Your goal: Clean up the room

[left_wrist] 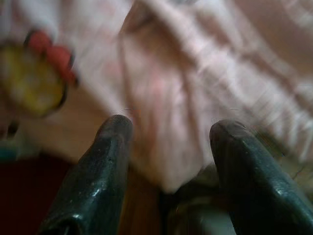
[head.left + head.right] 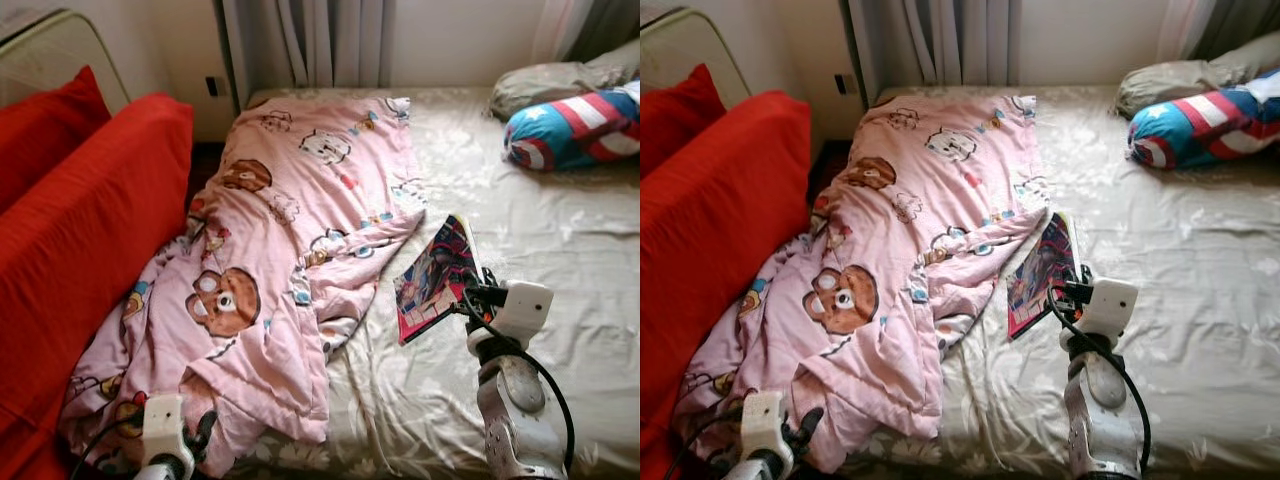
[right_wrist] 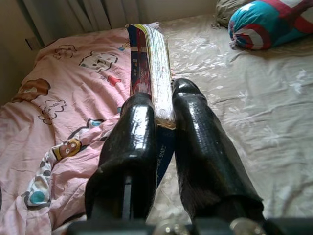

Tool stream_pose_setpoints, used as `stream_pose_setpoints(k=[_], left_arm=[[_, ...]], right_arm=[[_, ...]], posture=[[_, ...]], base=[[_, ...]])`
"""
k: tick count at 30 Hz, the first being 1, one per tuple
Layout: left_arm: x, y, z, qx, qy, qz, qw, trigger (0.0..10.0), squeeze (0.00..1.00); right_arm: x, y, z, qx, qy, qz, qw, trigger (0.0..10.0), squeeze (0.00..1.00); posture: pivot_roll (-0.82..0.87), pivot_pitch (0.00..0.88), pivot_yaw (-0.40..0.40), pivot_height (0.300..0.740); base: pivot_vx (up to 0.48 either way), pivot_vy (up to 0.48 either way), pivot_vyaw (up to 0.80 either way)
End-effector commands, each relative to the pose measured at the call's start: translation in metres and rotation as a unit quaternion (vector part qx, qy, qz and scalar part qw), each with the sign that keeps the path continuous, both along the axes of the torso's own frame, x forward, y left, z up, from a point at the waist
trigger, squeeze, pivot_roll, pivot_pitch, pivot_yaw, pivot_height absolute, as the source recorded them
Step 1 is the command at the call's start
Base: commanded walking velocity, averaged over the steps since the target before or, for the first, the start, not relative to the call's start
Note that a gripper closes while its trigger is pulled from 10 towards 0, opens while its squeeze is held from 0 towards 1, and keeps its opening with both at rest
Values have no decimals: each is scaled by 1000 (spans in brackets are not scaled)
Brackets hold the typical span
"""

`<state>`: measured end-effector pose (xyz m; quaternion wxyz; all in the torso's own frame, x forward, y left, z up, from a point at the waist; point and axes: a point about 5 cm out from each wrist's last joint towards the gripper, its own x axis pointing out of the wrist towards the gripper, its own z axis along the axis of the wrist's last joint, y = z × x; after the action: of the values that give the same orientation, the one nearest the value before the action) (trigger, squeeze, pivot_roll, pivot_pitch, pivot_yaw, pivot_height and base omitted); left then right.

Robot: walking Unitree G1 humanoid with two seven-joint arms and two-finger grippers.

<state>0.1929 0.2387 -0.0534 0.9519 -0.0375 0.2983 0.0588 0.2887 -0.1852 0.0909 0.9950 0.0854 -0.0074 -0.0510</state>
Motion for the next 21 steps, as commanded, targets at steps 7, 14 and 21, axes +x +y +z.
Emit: stream_pose_setpoints(k=[7,14,21], left_arm=[[-13,-5,-12,10,43,-14,999,10000,0],[-12,-11,-13,6,41,-15,999,10000,0],[-16,-12,-16,6,46,-12,999,10000,0]], right_arm=[[2,5,8,0,-16,3,1000,10000,0],[3,8,4,7,-1,7,1000,10000,0],[3,11,4,4,-6,11,1000,10000,0]], posture=[[-46,91,1,730],[-47,92,0,730],[-45,94,1,730]], base=[[0,-117,0],[0,-460,-312],[0,-470,-324]])
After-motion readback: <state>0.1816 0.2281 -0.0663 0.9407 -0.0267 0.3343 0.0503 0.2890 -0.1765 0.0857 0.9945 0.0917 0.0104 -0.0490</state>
